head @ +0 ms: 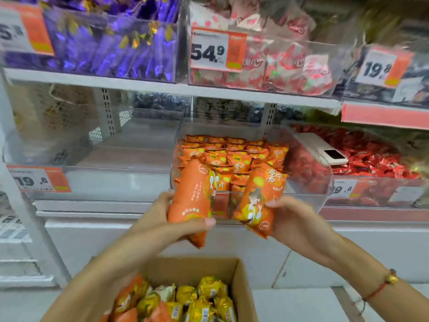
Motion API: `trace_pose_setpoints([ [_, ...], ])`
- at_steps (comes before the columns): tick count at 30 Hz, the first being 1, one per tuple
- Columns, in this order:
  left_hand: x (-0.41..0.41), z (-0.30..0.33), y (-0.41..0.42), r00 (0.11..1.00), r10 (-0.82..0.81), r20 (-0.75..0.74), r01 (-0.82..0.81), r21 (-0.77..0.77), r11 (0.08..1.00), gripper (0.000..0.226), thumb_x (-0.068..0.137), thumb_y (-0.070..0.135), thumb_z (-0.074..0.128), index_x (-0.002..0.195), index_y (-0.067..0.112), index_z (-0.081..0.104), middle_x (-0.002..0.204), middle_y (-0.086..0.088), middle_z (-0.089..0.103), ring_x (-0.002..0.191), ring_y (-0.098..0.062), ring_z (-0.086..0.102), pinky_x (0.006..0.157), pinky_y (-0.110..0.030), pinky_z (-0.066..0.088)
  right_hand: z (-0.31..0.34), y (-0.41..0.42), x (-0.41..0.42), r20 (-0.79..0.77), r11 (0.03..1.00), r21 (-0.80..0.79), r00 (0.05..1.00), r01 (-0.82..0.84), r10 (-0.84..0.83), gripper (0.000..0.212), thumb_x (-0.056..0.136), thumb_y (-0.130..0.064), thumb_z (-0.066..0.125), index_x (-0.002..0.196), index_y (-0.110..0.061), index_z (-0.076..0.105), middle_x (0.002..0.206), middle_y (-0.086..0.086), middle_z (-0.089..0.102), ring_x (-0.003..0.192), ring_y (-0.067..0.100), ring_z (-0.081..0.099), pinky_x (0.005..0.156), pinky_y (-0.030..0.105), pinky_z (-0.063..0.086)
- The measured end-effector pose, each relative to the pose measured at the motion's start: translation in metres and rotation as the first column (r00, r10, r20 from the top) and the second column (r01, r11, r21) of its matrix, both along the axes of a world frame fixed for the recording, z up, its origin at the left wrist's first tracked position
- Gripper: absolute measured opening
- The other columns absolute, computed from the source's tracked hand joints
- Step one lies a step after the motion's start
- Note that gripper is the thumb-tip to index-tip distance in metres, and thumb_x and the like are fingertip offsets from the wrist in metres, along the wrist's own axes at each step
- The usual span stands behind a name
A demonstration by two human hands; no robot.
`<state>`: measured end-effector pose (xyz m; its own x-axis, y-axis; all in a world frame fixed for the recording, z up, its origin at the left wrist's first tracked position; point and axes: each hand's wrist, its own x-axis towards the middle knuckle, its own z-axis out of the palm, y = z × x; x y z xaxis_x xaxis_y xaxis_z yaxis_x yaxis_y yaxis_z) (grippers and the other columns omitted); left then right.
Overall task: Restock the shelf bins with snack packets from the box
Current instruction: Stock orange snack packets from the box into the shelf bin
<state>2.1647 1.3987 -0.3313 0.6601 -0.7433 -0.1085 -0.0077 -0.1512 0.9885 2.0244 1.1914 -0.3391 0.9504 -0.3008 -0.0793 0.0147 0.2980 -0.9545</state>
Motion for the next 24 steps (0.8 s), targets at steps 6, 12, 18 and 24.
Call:
trace_pose_setpoints([
  [6, 0.026, 0.066, -0.071, 0.906, -0.233, 0.353, 0.226, 0.062, 0.972, 0.056, 0.059, 0.043, 0.085, 0.11, 0.037, 0.063, 0.098, 0.01, 0.072, 0.086, -0.005, 0.069, 0.079, -0.019, 0.055, 0.028, -0.033, -0.011, 0.199, 0.869, -0.143, 0.874, 0.473, -0.443, 0.07, 0.06, -0.048, 0.083, 0.119, -0.016, 0.062, 0.119, 0.007, 0.068, 0.107, 0.018, 0.065, 0.094, 0.036, 0.05],
  [12, 0.039, 0.069, -0.184, 0.791, -0.173, 0.587, 0.17, 0.061, 0.984, 0.062, 0.061, 0.036, 0.089, 0.115, 0.026, 0.06, 0.107, 0.003, 0.064, 0.094, -0.011, 0.063, 0.086, -0.027, 0.053, 0.02, -0.059, -0.027, 0.355, 0.387, -0.449, 0.558, 0.806, -0.75, 0.028, 0.083, -0.025, 0.071, 0.109, -0.025, 0.058, 0.096, -0.015, 0.066, 0.077, -0.013, 0.062, 0.074, 0.019, 0.047],
  [18, 0.048, 0.051, -0.273, 0.645, -0.203, 0.737, 0.108, 0.175, 0.979, 0.073, 0.063, 0.042, 0.087, 0.122, 0.019, 0.05, 0.126, -0.001, 0.057, 0.117, -0.021, 0.055, 0.098, -0.041, 0.046, 0.011, -0.079, -0.033, 0.324, 0.372, -0.437, 0.529, 0.819, -0.784, 0.035, 0.082, -0.022, 0.073, 0.109, -0.027, 0.051, 0.096, -0.018, 0.06, 0.073, -0.015, 0.058, 0.067, 0.011, 0.044],
  [24, 0.062, 0.038, -0.322, 0.522, -0.358, 0.775, 0.107, 0.356, 0.928, 0.065, 0.065, 0.037, 0.087, 0.123, 0.024, 0.061, 0.126, 0.001, 0.062, 0.118, -0.022, 0.056, 0.098, -0.039, 0.047, 0.002, -0.093, -0.027, 0.336, 0.281, -0.551, 0.517, 0.786, -0.787, 0.033, 0.079, -0.029, 0.075, 0.105, -0.027, 0.055, 0.099, -0.008, 0.062, 0.084, -0.006, 0.06, 0.072, 0.015, 0.047],
])
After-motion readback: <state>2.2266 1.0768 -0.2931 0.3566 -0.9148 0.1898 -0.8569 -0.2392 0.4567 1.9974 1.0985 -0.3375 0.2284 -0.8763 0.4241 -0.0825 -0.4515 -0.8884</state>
